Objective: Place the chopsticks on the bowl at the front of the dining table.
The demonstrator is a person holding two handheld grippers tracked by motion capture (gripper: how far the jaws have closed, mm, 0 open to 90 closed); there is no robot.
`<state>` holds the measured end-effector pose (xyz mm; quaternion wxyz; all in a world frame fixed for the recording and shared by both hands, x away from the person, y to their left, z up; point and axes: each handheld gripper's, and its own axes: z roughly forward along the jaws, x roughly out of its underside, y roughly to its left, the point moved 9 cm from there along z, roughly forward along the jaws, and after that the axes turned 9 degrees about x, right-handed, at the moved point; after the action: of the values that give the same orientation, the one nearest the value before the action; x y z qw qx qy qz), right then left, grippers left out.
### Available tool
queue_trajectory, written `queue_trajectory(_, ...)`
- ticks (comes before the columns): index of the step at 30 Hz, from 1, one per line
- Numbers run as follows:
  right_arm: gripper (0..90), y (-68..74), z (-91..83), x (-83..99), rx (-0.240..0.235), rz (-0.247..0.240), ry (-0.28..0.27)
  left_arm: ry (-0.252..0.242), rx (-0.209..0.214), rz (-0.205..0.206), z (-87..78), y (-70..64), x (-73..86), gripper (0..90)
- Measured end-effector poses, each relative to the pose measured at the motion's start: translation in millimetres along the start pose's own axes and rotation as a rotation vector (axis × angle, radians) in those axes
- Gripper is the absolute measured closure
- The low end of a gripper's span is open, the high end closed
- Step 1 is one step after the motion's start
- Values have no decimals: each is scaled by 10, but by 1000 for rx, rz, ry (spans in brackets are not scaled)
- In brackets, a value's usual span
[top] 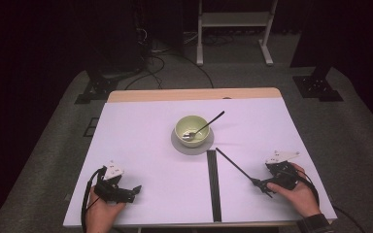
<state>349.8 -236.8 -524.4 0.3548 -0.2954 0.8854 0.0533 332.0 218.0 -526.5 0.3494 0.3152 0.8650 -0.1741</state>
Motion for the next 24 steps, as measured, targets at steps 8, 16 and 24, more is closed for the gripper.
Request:
queue_trajectory(8,133,-71,21,-13,9,12,1,0,0,0,0,0,0,0)
queue_trajectory(16,133,-146,43,-24,17,22,5,0,0,0,0,0,0,0)
queue_trajectory(24,131,-170,56,-30,19,19,3,0,0,0,0,0,0,0)
